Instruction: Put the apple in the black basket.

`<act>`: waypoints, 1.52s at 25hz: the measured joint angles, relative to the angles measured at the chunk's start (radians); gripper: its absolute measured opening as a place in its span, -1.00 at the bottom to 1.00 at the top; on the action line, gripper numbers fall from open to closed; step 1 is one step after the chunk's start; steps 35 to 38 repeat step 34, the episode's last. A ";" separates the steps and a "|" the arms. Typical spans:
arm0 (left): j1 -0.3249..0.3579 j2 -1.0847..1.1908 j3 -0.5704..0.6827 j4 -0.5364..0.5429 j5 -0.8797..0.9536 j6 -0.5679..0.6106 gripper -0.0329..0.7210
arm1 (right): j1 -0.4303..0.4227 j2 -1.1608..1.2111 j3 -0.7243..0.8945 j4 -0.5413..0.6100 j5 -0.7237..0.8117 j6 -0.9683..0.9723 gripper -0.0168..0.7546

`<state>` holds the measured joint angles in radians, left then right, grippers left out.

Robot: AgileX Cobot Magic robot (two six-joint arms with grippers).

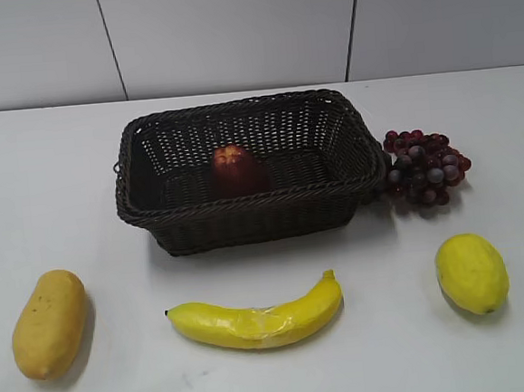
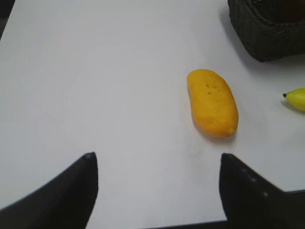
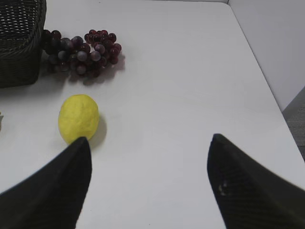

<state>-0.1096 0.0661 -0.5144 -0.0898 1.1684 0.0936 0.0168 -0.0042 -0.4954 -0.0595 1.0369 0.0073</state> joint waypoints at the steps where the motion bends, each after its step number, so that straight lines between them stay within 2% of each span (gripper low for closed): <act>1: 0.000 0.000 0.002 -0.004 -0.010 0.000 0.66 | 0.000 0.000 0.000 0.000 0.000 0.000 0.52; 7: 0.000 0.000 0.034 -0.025 -0.077 0.000 0.66 | 0.000 0.000 0.000 0.000 0.000 0.000 0.52; 22: 0.002 -0.068 0.035 -0.054 -0.082 0.000 0.60 | 0.000 0.000 0.000 0.000 0.000 0.000 0.52; 33: 0.057 -0.070 0.035 -0.060 -0.082 0.000 0.55 | 0.000 0.000 0.000 0.000 0.000 0.000 0.52; 38: 0.057 -0.070 0.035 -0.061 -0.082 0.000 0.54 | 0.000 0.000 0.000 0.000 0.000 0.000 0.52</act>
